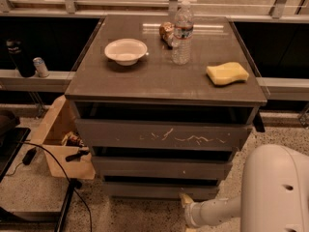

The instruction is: Open bottom drawer

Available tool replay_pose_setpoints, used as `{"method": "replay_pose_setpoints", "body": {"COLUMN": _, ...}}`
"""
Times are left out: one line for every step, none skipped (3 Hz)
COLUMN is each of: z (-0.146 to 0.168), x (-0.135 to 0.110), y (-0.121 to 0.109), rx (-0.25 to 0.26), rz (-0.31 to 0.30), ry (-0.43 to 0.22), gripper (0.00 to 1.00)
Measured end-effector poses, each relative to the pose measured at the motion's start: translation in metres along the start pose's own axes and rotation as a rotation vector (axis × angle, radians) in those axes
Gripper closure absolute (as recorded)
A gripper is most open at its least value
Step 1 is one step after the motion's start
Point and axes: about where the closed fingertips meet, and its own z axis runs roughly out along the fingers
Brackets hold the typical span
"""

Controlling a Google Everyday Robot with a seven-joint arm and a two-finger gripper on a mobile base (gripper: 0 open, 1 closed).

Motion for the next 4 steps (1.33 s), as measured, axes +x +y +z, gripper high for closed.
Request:
{"method": "replay_pose_setpoints", "body": {"z": 0.006, "x": 0.0, "y": -0.014, "rx": 0.0, "rz": -0.049, "ry": 0.05, "gripper": 0.0}}
{"method": "replay_pose_setpoints", "body": {"z": 0.008, "x": -0.001, "y": -0.015, "rx": 0.003, "rz": -0.056, "ry": 0.029, "gripper": 0.0}}
{"method": "replay_pose_setpoints", "body": {"z": 0.012, "x": -0.005, "y": -0.02, "rx": 0.01, "rz": -0.076, "ry": -0.007, "gripper": 0.0}}
{"method": "replay_pose_setpoints", "body": {"z": 0.011, "x": -0.009, "y": -0.031, "rx": 0.026, "rz": -0.099, "ry": -0.045, "gripper": 0.0}}
